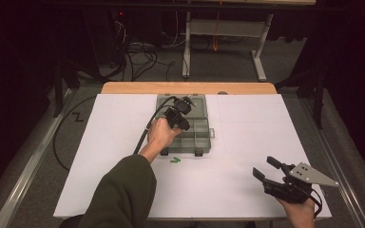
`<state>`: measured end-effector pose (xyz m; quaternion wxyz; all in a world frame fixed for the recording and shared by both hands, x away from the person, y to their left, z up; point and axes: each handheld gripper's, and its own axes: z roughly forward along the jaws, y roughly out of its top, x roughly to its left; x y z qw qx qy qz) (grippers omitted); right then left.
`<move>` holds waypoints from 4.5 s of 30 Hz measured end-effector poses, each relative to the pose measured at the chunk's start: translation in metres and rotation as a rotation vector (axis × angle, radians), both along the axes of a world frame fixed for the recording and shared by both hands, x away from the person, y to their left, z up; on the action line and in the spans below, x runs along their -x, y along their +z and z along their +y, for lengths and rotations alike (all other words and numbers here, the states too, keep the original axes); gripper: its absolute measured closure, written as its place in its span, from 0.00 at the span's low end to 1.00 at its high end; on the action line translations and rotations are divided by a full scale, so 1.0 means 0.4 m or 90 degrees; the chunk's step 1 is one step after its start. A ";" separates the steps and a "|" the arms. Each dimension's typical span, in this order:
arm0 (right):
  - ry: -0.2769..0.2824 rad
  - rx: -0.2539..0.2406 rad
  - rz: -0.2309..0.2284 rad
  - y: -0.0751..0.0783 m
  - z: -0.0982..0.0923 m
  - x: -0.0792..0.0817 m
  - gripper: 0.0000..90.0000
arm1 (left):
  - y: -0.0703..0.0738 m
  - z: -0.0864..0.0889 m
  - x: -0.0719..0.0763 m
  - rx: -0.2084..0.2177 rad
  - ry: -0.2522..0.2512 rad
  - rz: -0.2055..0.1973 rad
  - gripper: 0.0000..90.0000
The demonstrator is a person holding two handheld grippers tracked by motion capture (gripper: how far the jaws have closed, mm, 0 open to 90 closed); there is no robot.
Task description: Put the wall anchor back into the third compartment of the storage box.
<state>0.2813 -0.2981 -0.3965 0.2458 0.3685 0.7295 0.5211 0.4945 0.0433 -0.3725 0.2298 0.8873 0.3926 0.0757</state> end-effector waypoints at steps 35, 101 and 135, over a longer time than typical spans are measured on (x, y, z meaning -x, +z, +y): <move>-0.002 0.002 0.003 -0.002 0.000 -0.001 0.37 | 0.057 0.078 0.098 0.015 -0.016 -0.036 0.54; 0.000 0.001 0.008 -0.004 0.001 -0.004 0.37 | -0.037 0.122 0.277 -0.006 -0.115 -0.004 0.53; 0.002 0.000 0.007 -0.004 0.001 -0.003 0.37 | -0.089 0.090 0.246 -0.044 -0.119 0.027 0.76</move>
